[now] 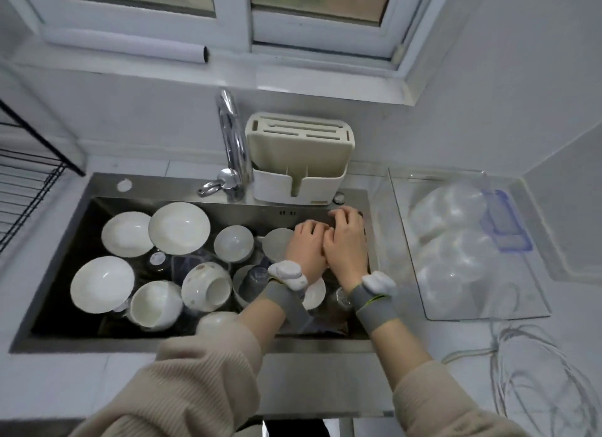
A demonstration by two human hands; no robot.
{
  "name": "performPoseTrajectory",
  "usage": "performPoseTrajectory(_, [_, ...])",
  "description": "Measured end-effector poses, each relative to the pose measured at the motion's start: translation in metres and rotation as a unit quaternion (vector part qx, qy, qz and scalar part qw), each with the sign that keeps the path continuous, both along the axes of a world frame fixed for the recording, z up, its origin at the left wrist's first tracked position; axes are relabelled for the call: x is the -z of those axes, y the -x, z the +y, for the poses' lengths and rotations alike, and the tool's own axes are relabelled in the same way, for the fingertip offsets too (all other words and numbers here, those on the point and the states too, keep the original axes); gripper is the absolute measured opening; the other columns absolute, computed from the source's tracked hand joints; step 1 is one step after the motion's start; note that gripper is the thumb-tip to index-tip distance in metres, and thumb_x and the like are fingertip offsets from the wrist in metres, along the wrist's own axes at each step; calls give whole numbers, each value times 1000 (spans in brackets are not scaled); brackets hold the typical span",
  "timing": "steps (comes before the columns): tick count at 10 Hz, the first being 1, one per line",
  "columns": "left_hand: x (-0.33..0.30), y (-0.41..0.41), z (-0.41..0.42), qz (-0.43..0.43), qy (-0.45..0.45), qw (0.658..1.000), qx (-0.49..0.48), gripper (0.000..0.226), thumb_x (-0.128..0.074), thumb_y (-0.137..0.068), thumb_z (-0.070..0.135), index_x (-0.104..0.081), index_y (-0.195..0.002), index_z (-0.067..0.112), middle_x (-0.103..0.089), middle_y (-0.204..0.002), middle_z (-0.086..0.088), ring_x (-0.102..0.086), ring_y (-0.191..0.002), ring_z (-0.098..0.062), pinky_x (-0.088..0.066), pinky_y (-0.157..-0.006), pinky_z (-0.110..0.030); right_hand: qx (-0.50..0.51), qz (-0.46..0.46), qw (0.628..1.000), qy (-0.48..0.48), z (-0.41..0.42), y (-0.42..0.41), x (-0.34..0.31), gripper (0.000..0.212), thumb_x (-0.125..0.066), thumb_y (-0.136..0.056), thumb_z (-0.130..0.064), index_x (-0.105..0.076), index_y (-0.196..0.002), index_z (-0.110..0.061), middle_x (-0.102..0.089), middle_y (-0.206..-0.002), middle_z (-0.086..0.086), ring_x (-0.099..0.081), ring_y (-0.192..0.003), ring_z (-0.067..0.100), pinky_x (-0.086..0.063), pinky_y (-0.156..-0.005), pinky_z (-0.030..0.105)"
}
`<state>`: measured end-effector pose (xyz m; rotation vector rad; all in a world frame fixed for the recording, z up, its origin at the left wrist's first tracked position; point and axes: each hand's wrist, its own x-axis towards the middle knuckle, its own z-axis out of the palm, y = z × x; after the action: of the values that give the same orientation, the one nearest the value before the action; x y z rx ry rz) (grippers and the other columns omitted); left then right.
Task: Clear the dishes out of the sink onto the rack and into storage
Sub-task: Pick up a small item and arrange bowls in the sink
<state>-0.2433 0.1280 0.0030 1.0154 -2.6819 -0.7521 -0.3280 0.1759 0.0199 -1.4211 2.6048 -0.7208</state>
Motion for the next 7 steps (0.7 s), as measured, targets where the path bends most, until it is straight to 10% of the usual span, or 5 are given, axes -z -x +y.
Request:
performPoseTrajectory(3, [62, -95, -18, -262, -121, 951, -114, 46, -46, -97, 26, -36, -139, 8, -42, -139, -16, -43, -127, -33, -39, -100, -38, -150, -130, 943, -267, -14, -68, 83, 43, -54, -91, -14, -43, -132, -9, -45, -132, 16, -43, -123, 36, -45, -93, 42])
performPoseTrajectory(5, [93, -127, -18, -325, -149, 926, -123, 40, -48, -97, 13, -43, -135, 4, -52, -133, -18, -53, -119, -34, -43, -97, -40, -166, -162, 918, -320, -23, -98, 113, 75, -66, -85, -22, -27, -148, -11, -39, -141, 18, -44, -127, 36, -37, -103, 37])
performPoseTrajectory(7, [112, -130, -17, -333, -192, 918, -96, 41, -49, -95, 13, -45, -135, 8, -53, -133, -15, -53, -119, -31, -45, -99, -39, -127, -158, 919, -338, -31, -111, 130, 63, -62, -88, -29, -34, -142, -10, -41, -135, 19, -43, -125, 39, -34, -103, 38])
